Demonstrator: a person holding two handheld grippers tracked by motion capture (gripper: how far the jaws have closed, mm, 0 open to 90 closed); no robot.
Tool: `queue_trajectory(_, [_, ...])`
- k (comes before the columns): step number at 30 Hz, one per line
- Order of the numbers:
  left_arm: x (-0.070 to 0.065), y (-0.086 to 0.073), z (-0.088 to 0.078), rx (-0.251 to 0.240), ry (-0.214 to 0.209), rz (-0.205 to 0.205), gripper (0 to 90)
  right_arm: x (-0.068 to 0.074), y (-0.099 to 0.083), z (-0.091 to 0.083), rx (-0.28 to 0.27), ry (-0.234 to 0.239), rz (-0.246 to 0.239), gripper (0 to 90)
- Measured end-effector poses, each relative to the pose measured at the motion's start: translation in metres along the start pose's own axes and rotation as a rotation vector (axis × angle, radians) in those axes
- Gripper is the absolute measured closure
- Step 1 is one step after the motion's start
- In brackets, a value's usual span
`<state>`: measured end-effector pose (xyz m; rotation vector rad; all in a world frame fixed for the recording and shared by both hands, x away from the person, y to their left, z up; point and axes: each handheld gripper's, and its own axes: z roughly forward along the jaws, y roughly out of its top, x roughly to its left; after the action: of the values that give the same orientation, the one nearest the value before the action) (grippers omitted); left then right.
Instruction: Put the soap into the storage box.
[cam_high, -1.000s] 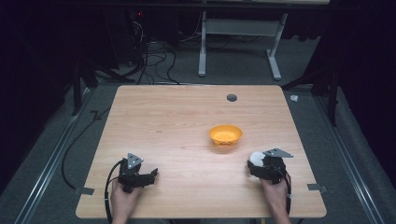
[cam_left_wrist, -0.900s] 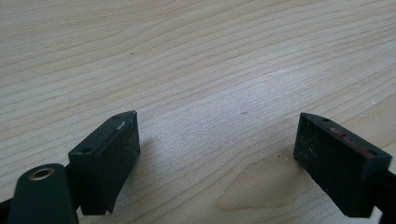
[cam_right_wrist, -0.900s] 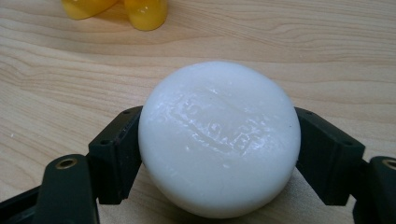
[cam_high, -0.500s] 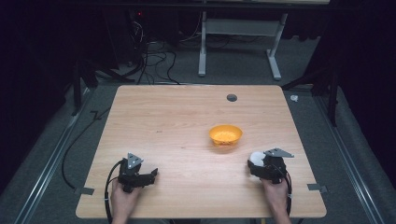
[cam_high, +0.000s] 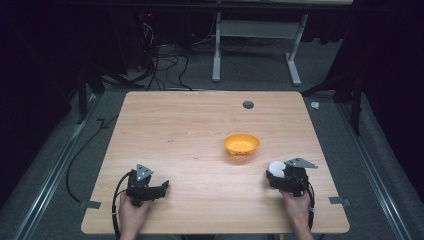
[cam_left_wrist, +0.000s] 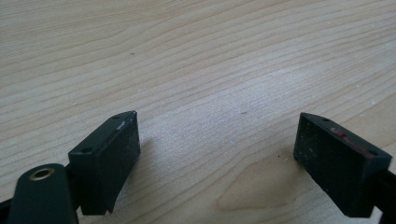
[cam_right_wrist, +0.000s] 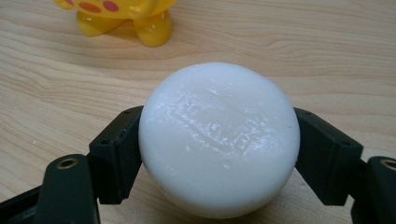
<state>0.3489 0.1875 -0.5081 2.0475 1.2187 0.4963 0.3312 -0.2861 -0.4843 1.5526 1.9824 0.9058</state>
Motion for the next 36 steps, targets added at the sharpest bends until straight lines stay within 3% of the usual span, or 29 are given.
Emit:
queue_trajectory(13, [0.0, 0.0, 0.0, 0.0, -0.001, 0.002, 14.9, 0.008, 0.017, -0.013, 0.0, 0.031, -0.027, 24.8])
queue_trajectory(36, [0.0, 0.0, 0.0, 0.0, -0.001, 0.001, 14.9, 0.023, 0.044, -0.016, -0.014, 0.105, -0.073, 24.7])
